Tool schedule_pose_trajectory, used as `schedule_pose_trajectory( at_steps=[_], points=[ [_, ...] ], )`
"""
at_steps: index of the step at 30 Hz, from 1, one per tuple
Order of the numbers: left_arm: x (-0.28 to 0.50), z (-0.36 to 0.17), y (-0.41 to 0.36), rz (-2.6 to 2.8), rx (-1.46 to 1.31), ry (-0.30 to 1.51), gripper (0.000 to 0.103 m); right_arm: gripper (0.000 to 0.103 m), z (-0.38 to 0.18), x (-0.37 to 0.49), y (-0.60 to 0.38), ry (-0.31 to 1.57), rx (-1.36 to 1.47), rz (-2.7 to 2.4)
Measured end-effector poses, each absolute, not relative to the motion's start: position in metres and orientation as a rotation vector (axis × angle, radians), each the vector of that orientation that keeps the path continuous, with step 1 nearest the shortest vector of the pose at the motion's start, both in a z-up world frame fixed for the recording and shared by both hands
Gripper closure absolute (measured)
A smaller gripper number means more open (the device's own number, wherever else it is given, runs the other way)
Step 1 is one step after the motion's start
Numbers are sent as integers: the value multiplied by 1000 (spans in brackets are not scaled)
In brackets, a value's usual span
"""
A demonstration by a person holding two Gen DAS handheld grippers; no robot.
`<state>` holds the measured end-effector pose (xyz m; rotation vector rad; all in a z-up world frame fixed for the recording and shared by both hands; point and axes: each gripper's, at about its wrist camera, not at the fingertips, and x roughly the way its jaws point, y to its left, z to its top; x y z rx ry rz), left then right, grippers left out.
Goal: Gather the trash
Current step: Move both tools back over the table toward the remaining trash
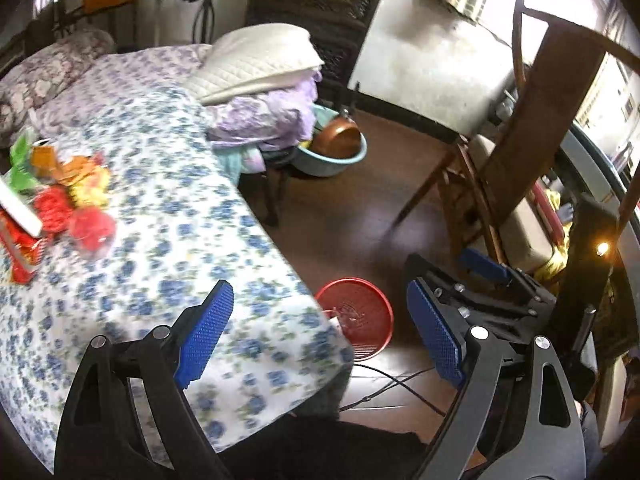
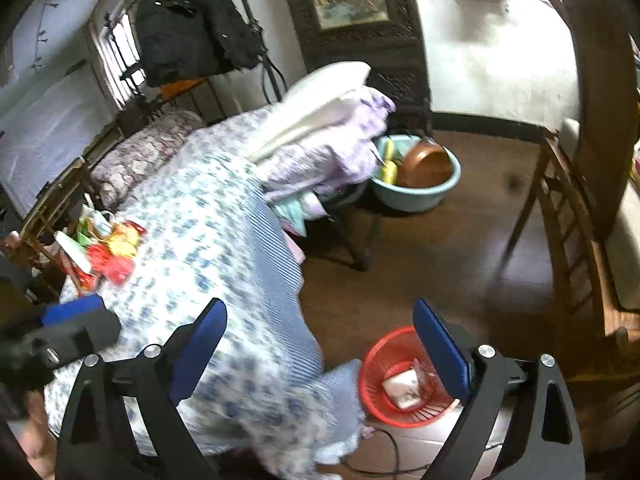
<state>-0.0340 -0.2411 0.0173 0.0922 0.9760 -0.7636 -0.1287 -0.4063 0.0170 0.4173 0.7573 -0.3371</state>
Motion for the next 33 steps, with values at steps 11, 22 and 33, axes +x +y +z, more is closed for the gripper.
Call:
schedule_pose_trajectory(
  at_steps=[11,22,33],
  points=[
    [-6,28,-165,-672,18,940,18,8,41,-70,-344,756,372,-261],
    [48,21,-75,-495,-91,927,18,8,20,-10,-282,835,316,-177],
    [79,2,-3,-326,-194,957,16,8,-11,25,-243,908,282,-123]
  ],
)
